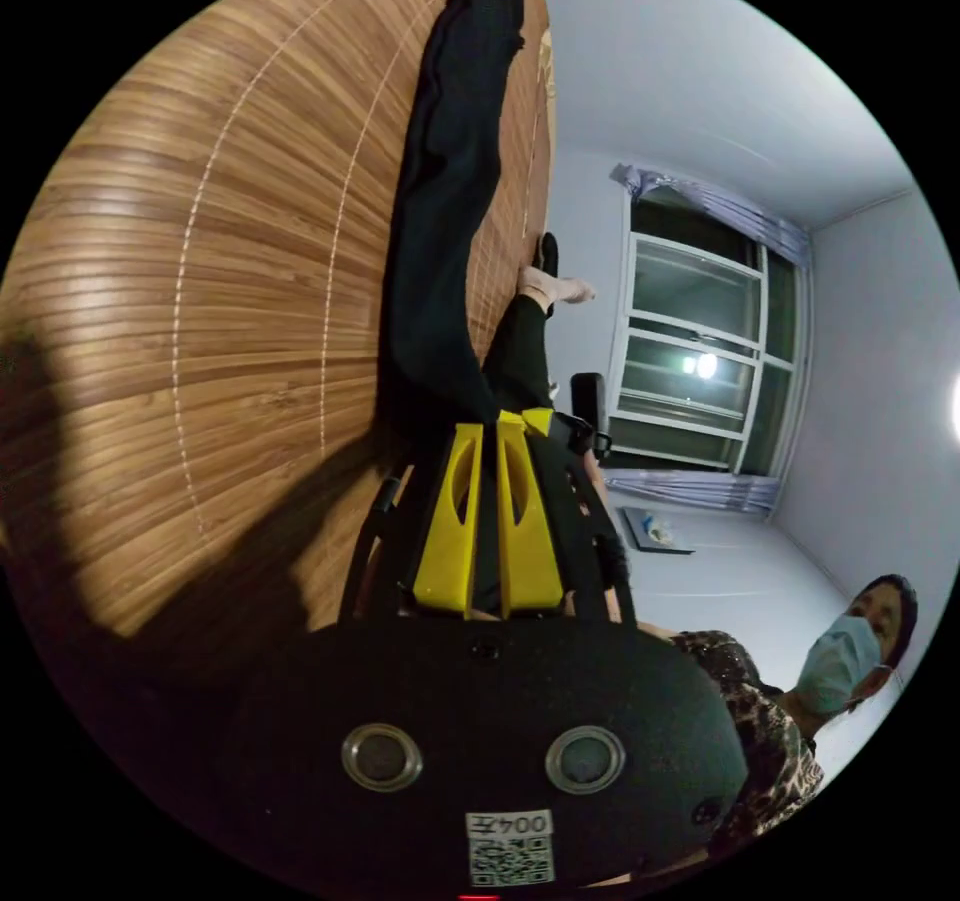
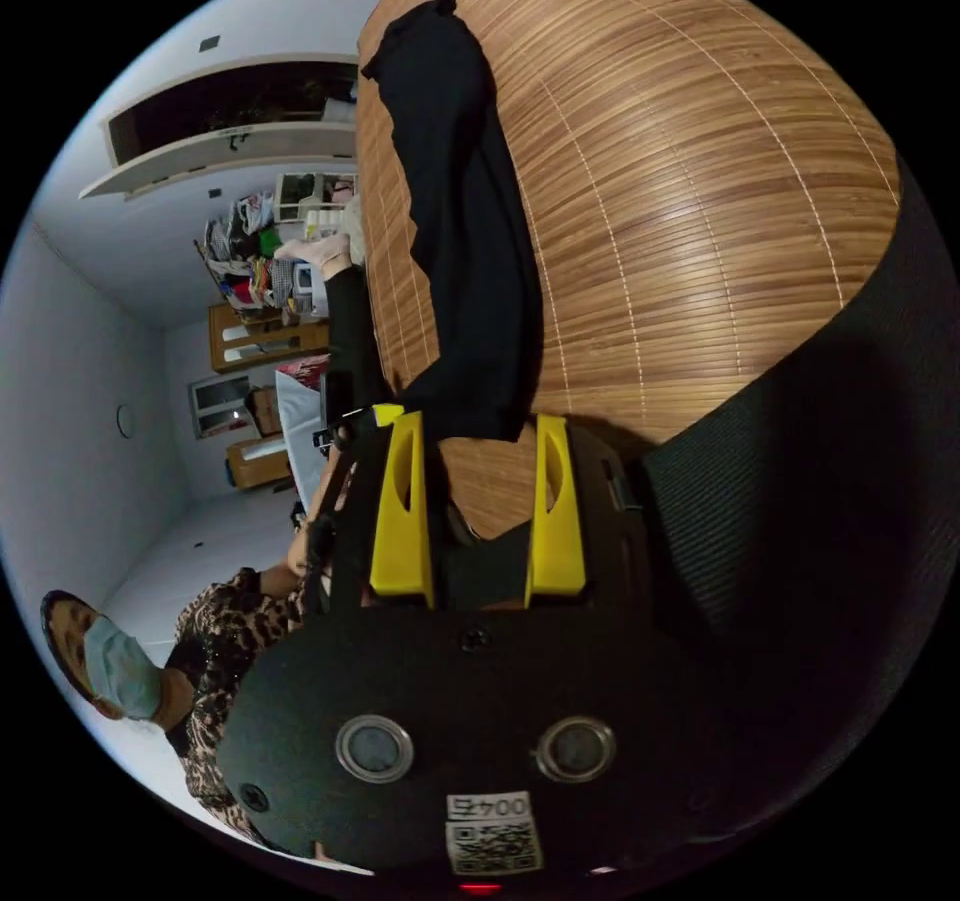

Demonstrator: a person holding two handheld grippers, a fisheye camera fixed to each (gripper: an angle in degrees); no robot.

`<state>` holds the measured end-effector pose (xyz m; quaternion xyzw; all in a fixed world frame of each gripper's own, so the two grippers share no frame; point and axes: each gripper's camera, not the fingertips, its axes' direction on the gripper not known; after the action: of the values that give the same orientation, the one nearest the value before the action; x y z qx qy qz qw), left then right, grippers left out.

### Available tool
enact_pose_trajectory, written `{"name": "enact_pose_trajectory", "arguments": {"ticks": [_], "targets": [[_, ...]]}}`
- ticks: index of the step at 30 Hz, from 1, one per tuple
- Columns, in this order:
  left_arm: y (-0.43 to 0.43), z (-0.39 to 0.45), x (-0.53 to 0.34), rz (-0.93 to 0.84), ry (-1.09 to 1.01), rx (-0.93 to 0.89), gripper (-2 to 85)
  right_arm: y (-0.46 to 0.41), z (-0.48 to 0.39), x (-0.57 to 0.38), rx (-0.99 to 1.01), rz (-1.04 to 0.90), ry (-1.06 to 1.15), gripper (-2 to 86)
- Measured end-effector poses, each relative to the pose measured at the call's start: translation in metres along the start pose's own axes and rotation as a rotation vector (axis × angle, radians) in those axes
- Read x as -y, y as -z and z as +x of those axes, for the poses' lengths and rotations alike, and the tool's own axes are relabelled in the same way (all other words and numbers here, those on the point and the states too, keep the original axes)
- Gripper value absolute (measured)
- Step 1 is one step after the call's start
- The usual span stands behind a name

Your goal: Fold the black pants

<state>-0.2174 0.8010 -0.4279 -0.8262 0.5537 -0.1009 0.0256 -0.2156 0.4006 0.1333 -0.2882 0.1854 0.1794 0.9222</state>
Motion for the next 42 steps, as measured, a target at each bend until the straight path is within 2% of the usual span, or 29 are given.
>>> {"name": "enact_pose_trajectory", "arguments": {"ticks": [6,12,14,18,20,23,30,32,34,36,38,39,40,41,42], "targets": [[0.033,0.004,0.012,0.035,0.027,-0.079,2.8,0.003,0.015,-0.001,0.124,0.023,-0.031,18.4],[0.064,0.013,0.019,0.12,0.052,-0.235,3.1,-0.002,0.028,-0.004,0.212,0.07,-0.054,18.7],[0.071,0.021,0.02,0.132,0.059,-0.292,3.2,-0.003,0.031,-0.009,0.328,0.13,-0.017,19.9],[0.078,0.039,0.02,0.179,0.064,-0.408,3.1,-0.008,0.029,-0.021,0.409,0.198,0.075,20.9],[0.082,0.059,0.021,0.181,0.036,-0.425,3.0,-0.009,0.027,-0.03,0.561,0.237,0.146,21.0],[0.084,0.082,0.023,0.183,0.007,-0.476,3.0,-0.005,0.023,-0.04,0.686,0.313,0.241,20.7],[0.08,0.116,0.026,0.166,-0.028,-0.489,3.0,-0.002,0.028,-0.057,1.008,0.431,0.301,15.9],[0.082,0.12,0.027,0.179,-0.021,-0.48,2.9,0.005,0.028,-0.063,1.059,0.447,0.308,10.2],[0.086,0.128,0.032,0.182,-0.037,-0.469,2.9,0.016,0.02,-0.066,1.001,0.434,0.295,5.0],[0.096,0.157,0.036,0.181,-0.083,-0.404,2.9,0.041,-0.009,-0.075,0.836,0.449,0.33,4.5],[0.109,0.247,0.02,0.162,-0.396,-0.208,3.0,0.081,-0.081,-0.109,0.544,0.501,0.525,4.3],[0.109,0.265,0.012,0.153,-0.462,-0.117,3.1,0.087,-0.097,-0.12,0.467,0.505,0.566,4.2],[0.105,0.276,0.001,0.145,-0.465,0.058,3.4,0.091,-0.117,-0.135,0.321,0.483,0.606,4.2],[0.101,0.253,-0.004,0.106,-0.327,0.104,3.9,0.087,-0.116,-0.144,0.237,0.447,0.551,4.1],[0.099,0.235,-0.006,0.075,-0.238,0.058,4.0,0.084,-0.111,-0.147,0.229,0.422,0.5,4.1]]}}
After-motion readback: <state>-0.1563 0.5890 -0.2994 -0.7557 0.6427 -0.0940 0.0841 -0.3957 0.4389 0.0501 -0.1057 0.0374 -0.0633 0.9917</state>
